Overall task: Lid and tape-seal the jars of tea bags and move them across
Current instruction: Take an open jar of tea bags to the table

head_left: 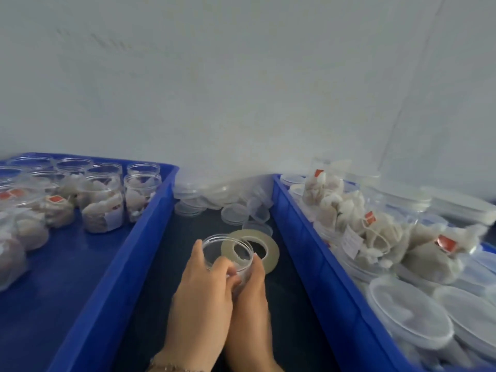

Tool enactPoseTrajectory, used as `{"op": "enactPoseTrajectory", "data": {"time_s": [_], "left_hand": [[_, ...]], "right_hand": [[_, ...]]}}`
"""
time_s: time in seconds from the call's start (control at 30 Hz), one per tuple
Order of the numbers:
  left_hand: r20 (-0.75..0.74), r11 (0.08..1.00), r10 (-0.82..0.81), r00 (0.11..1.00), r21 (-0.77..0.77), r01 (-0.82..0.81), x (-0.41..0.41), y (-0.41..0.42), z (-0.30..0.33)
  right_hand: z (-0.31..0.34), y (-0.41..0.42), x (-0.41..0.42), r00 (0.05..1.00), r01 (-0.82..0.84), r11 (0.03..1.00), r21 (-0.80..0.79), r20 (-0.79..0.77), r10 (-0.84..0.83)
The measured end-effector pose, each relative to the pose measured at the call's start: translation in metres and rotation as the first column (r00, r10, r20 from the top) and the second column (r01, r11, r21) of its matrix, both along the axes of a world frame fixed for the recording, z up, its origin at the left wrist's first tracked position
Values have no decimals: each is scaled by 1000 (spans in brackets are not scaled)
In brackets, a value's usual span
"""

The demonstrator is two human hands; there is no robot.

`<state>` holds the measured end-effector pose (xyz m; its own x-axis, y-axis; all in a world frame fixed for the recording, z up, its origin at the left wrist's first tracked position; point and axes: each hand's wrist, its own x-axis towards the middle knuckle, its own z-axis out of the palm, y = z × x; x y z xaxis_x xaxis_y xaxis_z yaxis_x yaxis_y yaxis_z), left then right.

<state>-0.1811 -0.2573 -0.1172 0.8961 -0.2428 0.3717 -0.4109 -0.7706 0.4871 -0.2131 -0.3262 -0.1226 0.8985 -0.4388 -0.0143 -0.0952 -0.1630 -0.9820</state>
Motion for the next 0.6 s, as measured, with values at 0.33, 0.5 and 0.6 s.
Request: {"op": "enactPoseTrajectory", "data": {"time_s": [0.33, 0.5, 0.6], "left_hand": [[-174, 765, 23, 984, -630, -129, 38, -11, -46], [-286, 677, 15, 958, -702, -220, 57, -5, -60], [-282, 651, 1, 960, -728, -214, 54, -4, -64]], "right_hand": [[-26, -9, 21, 991, -108, 974, -200, 53, 121], [-28, -41, 51, 997, -2, 947, -321, 77, 28], [-14, -65, 86, 977, 210, 904, -374, 112, -180]]}}
